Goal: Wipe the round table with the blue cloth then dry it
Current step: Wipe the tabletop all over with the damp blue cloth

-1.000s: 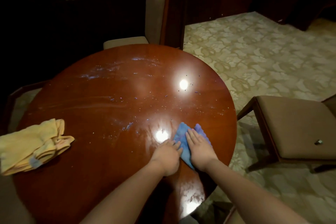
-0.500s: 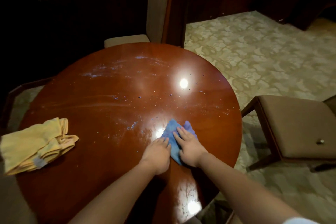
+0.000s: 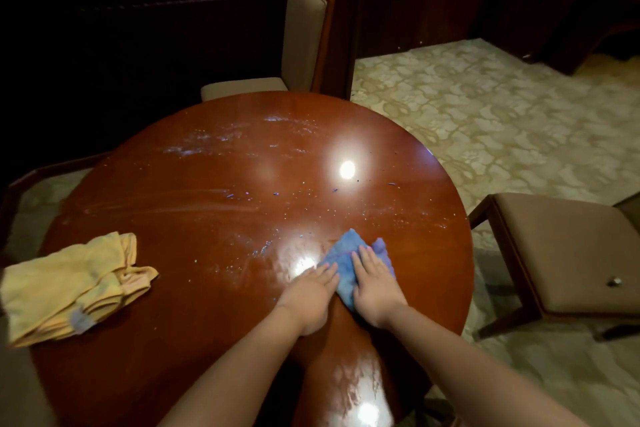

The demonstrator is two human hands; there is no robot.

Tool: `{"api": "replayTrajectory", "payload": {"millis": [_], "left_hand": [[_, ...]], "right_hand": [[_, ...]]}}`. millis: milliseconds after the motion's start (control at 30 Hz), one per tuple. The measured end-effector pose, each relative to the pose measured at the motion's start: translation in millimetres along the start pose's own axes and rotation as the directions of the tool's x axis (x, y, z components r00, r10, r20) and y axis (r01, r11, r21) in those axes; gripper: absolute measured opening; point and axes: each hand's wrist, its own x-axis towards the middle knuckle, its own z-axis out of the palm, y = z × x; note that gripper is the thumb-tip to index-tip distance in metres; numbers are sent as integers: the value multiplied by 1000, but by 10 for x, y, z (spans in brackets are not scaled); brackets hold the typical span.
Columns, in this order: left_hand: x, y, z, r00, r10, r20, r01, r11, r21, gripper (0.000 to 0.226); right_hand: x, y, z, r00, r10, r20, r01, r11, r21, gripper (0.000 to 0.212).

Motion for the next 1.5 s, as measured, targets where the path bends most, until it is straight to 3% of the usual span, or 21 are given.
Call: {"api": "replayTrajectory", "payload": {"millis": [33, 100, 200, 267, 400, 433, 533, 633, 700, 800, 867, 933, 1033, 1067, 1100, 1133, 1267, 1333, 1400, 1467, 1500], "left_hand": [[-23, -81, 24, 999, -28, -18, 28, 1000, -8, 62], [-79, -175, 64, 998, -58, -31, 58, 998, -25, 62], [-120, -121, 81, 1000, -15, -24, 14, 999, -32, 61], [-51, 32, 37, 999, 44, -30, -45, 999, -29, 60], [84, 229, -41, 999, 23, -49, -25, 999, -46, 59], [99, 212, -34, 998, 21, -56, -24, 998, -55, 60], [126, 140, 22, 997, 58, -43, -60, 997, -42, 59], [253, 271, -9, 987, 158, -22, -158, 987, 27, 61], [484, 437, -9, 965, 261, 10, -261, 962, 75, 82], [848, 654, 100, 932, 360, 35, -361, 927, 97, 76], [996, 778, 86, 946, 321, 47, -324, 939, 112, 56], [1136, 839, 32, 962, 273, 17, -273, 952, 141, 45], [1312, 885, -4, 976, 217, -11, -214, 967, 136, 47], [1348, 907, 20, 974, 227, -2, -224, 962, 154, 47], [1374, 926, 47, 969, 247, 22, -247, 954, 169, 47], [1386, 939, 57, 964, 263, 48, -267, 947, 176, 47], [1480, 906, -106, 955, 296, 36, -298, 946, 128, 48], [1598, 906, -227, 966, 258, 23, -259, 960, 105, 47], [1685, 938, -265, 969, 249, -2, -247, 961, 122, 48], [1688, 979, -244, 962, 271, -3, -269, 954, 134, 48], [1674, 988, -222, 956, 293, 0, -291, 948, 133, 47]], "right_hand": [[100, -72, -36, 999, -39, 22, 39, 999, -19, 100], [150, -153, -89, 994, -93, 59, 98, 991, -87, 73], [-139, -104, -3, 989, -117, -89, 100, 980, -173, 58], [-286, -48, 108, 997, -68, 43, 76, 971, -225, 57], [-262, -34, -137, 990, -24, 135, 60, 961, -269, 68], [-192, 56, -223, 995, -69, 66, 84, 961, -264, 69], [-213, 263, -311, 984, -130, 119, 150, 972, -178, 64], [-513, 342, -207, 999, -32, 40, 36, 995, -98, 74], [-711, 383, -111, 996, 77, -36, -78, 997, -13, 84], [-780, 575, -23, 964, 205, -170, -209, 978, -7, 71], [-696, 665, -141, 960, 268, -83, -266, 963, 33, 87], [-597, 875, -168, 964, 244, -106, -243, 970, 25, 93], [-459, 1114, -229, 960, 234, -157, -231, 972, 35, 78], [-480, 1118, -273, 975, 188, -119, -193, 981, -29, 80], [-505, 1118, -243, 981, 191, 25, -190, 981, -44, 80], [-543, 1124, -121, 984, 174, 37, -172, 984, -53, 76], [-485, 1202, -61, 965, 260, -27, -262, 962, -81, 71], [-372, 1288, -303, 952, 305, -11, -305, 948, -97, 81], [-274, 1380, -433, 962, 266, -65, -272, 953, -136, 79], [-325, 1377, -426, 957, 286, -55, -288, 957, -27, 72], [-374, 1376, -357, 956, 284, -73, -288, 956, -61, 70]]}}
